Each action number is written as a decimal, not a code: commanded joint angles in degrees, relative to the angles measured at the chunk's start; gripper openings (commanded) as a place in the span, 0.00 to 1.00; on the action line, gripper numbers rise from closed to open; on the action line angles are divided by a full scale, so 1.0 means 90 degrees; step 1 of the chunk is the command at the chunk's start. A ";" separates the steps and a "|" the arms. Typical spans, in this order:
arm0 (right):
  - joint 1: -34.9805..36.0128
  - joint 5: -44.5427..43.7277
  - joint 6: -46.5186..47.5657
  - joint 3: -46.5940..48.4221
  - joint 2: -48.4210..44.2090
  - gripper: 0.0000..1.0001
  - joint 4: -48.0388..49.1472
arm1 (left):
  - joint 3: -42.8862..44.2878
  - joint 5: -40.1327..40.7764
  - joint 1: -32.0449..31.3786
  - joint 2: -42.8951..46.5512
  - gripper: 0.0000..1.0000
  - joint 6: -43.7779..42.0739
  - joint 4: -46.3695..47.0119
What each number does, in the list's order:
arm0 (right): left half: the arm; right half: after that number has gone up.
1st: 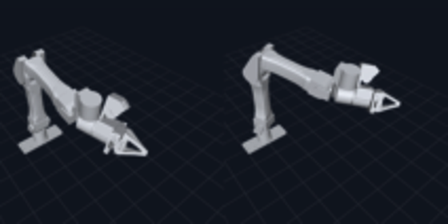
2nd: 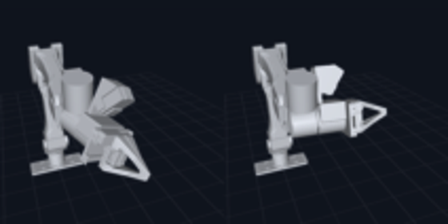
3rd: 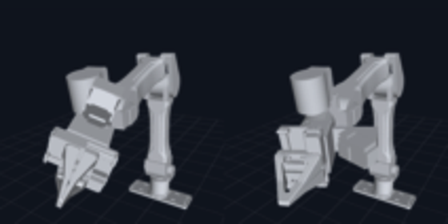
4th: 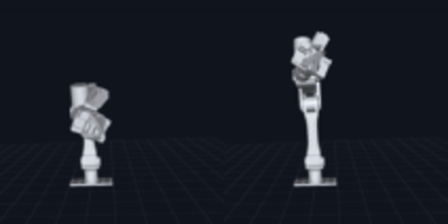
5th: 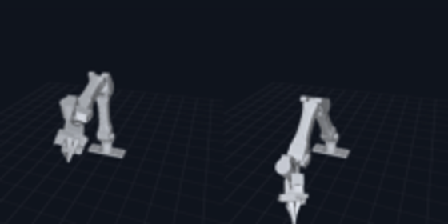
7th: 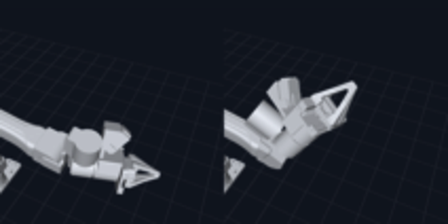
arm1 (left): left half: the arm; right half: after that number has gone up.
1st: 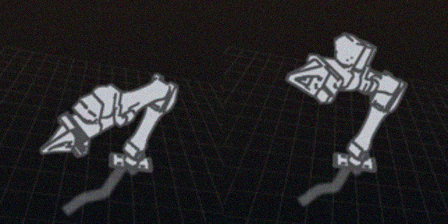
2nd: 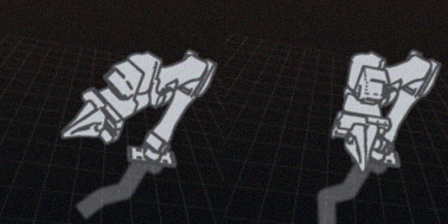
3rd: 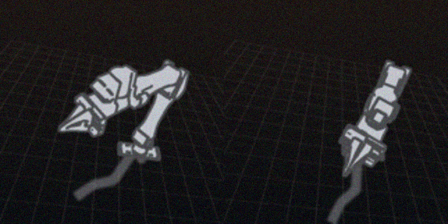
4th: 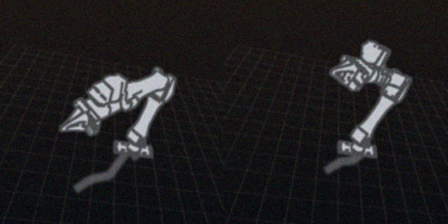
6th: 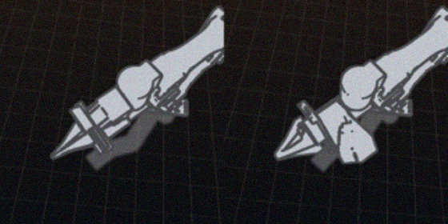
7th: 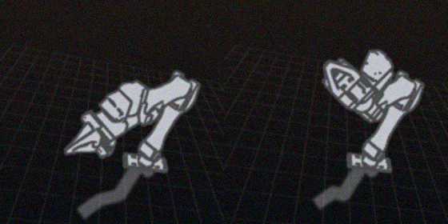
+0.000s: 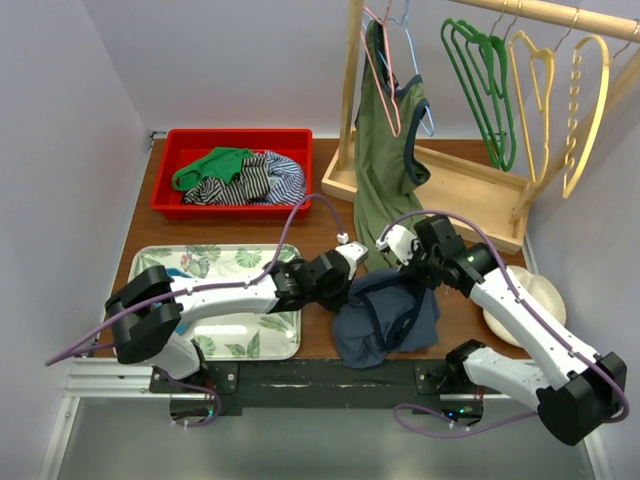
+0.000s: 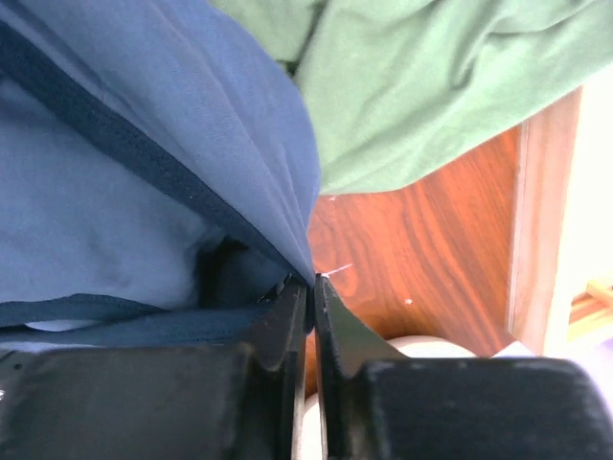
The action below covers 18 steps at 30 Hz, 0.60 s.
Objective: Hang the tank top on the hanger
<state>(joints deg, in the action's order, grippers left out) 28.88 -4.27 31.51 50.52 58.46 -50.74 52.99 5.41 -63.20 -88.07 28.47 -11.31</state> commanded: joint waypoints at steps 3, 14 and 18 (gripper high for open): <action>-0.0055 -0.0307 0.0171 0.1219 0.0116 0.00 -0.0260 | 0.0810 0.0123 -0.0019 0.0635 0.00 -0.0750 -0.0530; -0.0172 0.2426 0.0854 0.4141 0.0956 0.00 -0.2436 | 0.1114 -0.1099 0.0498 0.1856 0.79 -0.1385 -0.0502; -0.0201 0.2867 0.0894 0.4474 0.1024 0.00 -0.2585 | 0.1474 -0.1040 0.0518 0.1808 0.84 -0.1513 -0.0384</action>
<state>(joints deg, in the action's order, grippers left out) 27.53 13.37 37.50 87.68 67.40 -68.51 61.78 -2.20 -58.83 -72.20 17.50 -17.23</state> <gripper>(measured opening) 0.018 0.831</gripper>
